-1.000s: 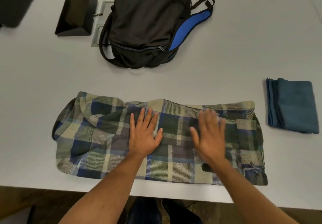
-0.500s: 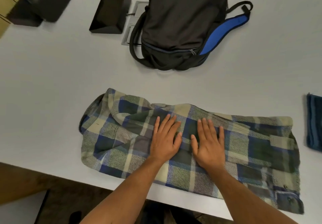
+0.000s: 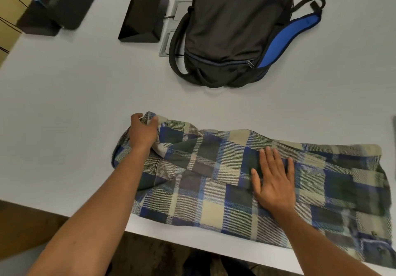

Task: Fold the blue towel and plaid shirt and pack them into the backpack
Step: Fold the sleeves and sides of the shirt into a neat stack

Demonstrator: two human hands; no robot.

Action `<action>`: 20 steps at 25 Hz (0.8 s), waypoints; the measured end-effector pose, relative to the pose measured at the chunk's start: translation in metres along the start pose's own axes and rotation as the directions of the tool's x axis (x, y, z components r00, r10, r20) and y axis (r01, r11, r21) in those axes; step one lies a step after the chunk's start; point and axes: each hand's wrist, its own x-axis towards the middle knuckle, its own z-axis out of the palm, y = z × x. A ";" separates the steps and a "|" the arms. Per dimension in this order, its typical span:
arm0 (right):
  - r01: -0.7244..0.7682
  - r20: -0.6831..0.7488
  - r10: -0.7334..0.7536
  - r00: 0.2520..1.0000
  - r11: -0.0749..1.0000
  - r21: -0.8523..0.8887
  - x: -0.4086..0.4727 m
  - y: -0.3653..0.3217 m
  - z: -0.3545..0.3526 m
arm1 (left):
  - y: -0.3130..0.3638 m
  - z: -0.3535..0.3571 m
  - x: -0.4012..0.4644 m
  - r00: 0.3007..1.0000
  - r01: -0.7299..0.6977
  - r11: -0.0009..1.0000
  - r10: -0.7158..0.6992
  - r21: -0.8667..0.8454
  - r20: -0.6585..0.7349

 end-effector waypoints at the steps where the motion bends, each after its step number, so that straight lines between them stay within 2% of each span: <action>1: -0.005 0.001 0.005 1.000 1.000 -0.002 0.000 0.000 0.000 | -0.001 -0.002 0.007 1.000 0.011 0.995 -0.008 -0.095 0.027; 3: -0.020 0.000 0.020 1.000 1.000 -0.007 0.000 -0.001 0.000 | -0.003 -0.009 0.018 0.996 0.088 0.941 -0.095 -0.327 -0.004; 5: -0.036 0.005 0.036 0.999 0.999 -0.018 0.000 -0.001 0.001 | -0.004 -0.017 0.021 0.969 0.166 0.835 -0.236 -0.525 -0.070; 8: -0.048 0.005 0.048 0.999 0.998 -0.029 0.000 -0.001 0.002 | -0.008 -0.014 0.022 0.930 0.197 0.732 -0.350 -0.653 -0.110; 10: -0.052 0.000 0.052 0.999 0.998 -0.030 0.000 -0.001 0.002 | -0.008 -0.011 0.022 0.937 0.192 0.745 -0.332 -0.639 -0.106; 12: -0.053 0.002 0.053 0.999 0.998 -0.034 0.001 -0.002 0.002 | -0.009 -0.013 0.022 0.962 0.212 0.841 -0.268 -0.497 -0.043; 14: -0.052 0.006 0.052 0.999 0.998 -0.035 0.001 -0.002 0.002 | -0.009 -0.020 0.017 0.982 0.185 0.913 -0.155 -0.362 0.111; 17: -0.055 0.002 0.055 0.998 0.998 -0.042 0.000 -0.002 0.003 | -0.012 -0.026 0.013 0.943 0.064 0.968 0.021 -0.241 0.333; 18: -0.057 0.005 0.057 0.998 0.997 -0.043 0.000 -0.002 0.003 | -0.014 -0.027 0.014 0.940 0.031 0.968 0.056 -0.249 0.338; 20: -0.059 0.006 0.059 0.998 0.997 -0.045 0.001 -0.003 0.003 | -0.015 -0.027 0.016 0.969 0.054 0.922 0.043 -0.382 0.242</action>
